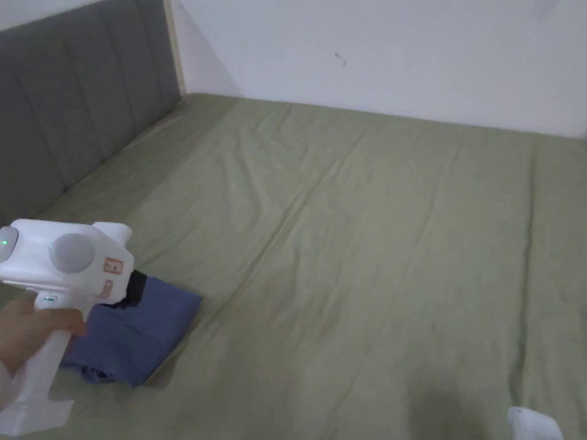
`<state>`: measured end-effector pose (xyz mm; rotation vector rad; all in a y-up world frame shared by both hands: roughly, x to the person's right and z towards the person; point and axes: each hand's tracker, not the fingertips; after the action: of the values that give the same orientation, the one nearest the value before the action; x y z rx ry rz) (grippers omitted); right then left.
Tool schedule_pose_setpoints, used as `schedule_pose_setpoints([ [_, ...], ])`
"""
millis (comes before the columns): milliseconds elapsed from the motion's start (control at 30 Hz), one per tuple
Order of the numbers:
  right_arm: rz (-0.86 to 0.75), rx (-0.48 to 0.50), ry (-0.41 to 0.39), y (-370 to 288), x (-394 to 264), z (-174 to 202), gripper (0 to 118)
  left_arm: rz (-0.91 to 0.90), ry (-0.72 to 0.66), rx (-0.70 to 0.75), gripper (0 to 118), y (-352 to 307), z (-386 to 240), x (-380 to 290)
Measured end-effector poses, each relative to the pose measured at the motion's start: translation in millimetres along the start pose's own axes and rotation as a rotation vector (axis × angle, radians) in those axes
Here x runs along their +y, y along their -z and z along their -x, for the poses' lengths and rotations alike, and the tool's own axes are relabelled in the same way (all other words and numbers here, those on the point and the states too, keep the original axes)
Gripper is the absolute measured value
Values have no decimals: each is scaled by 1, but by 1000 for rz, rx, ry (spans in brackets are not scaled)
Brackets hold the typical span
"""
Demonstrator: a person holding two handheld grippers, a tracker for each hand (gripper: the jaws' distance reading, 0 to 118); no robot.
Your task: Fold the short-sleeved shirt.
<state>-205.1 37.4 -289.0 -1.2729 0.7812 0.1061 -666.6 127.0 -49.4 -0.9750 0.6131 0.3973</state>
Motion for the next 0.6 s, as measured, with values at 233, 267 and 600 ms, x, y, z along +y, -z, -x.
schedule_pose_setpoints([
  [233,-89,25,6,-27,-18,-12,0,-105,4,-41,0,-22,-106,-67],
  [267,-101,18,-5,-30,-22,-13,0,-121,6,-41,0,-28,-120,-75],
  [600,-433,-128,-110,-122,-22,0,0,-467,67,-58,0,-137,-236,-102],
])
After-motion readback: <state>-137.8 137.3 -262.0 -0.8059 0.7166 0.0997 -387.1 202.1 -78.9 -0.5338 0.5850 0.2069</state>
